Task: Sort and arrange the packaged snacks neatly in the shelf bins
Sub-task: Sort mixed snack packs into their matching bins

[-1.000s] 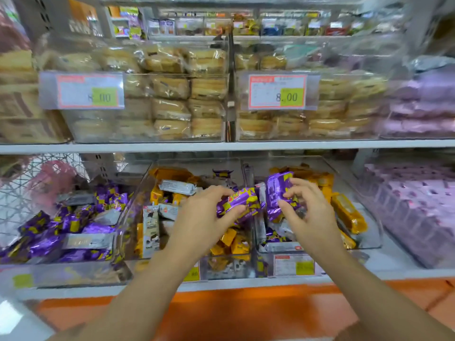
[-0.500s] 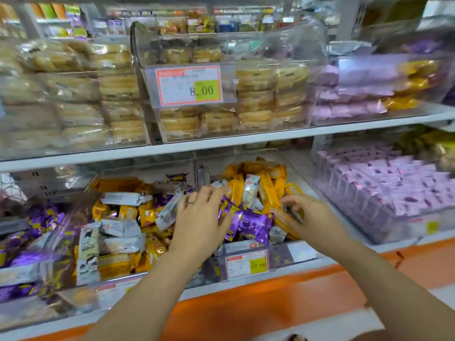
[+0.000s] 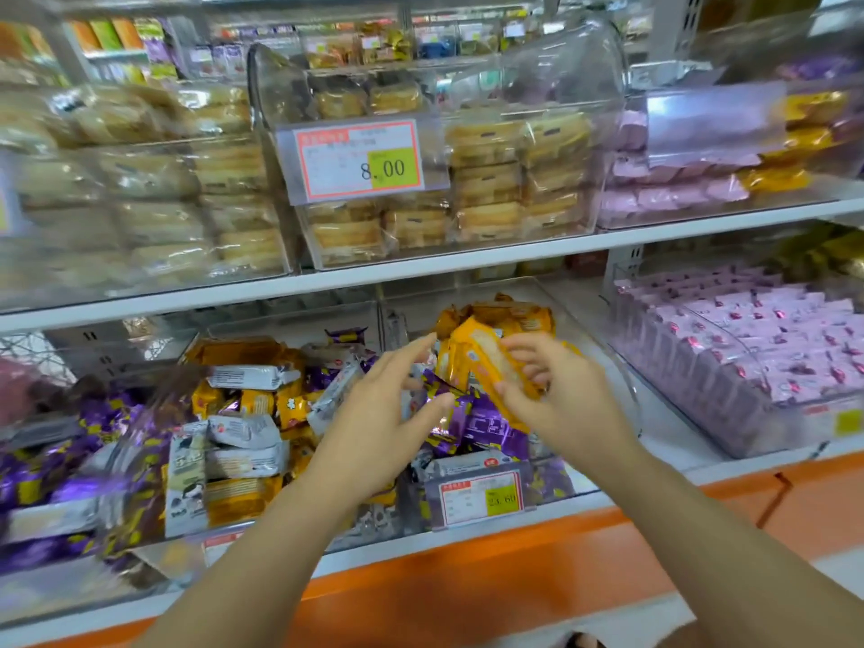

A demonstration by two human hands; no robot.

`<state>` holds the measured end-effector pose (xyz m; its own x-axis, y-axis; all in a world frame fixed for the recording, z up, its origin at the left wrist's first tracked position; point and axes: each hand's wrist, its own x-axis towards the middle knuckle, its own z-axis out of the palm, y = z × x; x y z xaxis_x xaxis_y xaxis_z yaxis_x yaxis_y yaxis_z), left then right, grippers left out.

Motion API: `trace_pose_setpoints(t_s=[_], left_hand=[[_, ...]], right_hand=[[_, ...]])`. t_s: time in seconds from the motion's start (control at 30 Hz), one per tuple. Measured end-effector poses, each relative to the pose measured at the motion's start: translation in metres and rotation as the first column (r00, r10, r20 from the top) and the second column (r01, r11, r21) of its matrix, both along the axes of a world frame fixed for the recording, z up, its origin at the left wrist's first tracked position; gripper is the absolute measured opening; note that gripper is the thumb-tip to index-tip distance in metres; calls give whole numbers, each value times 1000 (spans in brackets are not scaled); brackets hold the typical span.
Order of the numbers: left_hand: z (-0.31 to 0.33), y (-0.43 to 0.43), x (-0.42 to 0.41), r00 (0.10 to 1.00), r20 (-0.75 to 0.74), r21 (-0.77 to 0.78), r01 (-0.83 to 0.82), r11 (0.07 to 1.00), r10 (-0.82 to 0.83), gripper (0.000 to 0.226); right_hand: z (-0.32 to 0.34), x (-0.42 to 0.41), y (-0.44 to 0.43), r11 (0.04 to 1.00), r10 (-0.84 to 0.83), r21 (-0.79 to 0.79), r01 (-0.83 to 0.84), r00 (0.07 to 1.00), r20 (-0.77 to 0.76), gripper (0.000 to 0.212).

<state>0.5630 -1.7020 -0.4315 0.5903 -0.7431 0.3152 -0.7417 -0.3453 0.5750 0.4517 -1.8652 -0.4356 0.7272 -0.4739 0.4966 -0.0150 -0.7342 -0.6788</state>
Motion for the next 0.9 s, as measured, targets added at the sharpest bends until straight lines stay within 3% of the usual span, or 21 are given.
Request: trace_pose_setpoints(t_s=[0.07, 0.17, 0.27, 0.33, 0.43, 0.53, 0.6, 0.67, 0.8, 0.9], left_hand=[[2, 4, -4, 989, -138, -86, 42, 995, -53, 57], [-2, 18, 4, 987, -158, -224, -50, 973, 15, 37], [-5, 37, 17, 967, -180, -379, -239, 894, 182, 32], [-3, 49, 25, 925, -205, -453, -379, 807, 319, 28], [-4, 61, 39, 837, -142, -492, -522, 696, 528, 25], [-13, 68, 53, 797, -43, -373, -573, 730, 603, 23], [-24, 72, 60, 800, 44, -179, -583, 792, 599, 25], [-33, 73, 62, 773, 200, -10, -612, 790, 602, 32], [-31, 71, 58, 784, 312, 15, -569, 822, 537, 31], [-25, 65, 55, 820, 315, -7, -502, 865, 479, 29]], right_hand=[[-1, 9, 22, 985, 167, -43, -168, 986, -19, 32], [4, 24, 34, 960, 280, -6, -280, 958, -67, 31], [2, 44, 15, 993, 115, -13, -116, 990, -82, 42], [-3, 59, 2, 996, -35, -92, 17, 979, -199, 52], [-14, 75, -2, 987, -134, -128, 93, 922, -363, 60], [-14, 85, 0, 978, -187, -167, 123, 871, -454, 67], [-12, 91, -1, 975, -209, -173, 140, 847, -489, 79], [-12, 94, -2, 977, -203, -161, 139, 836, -510, 81], [-9, 95, 0, 987, -159, -78, 139, 877, -454, 68], [-3, 91, 8, 980, -198, -91, 179, 933, -300, 56]])
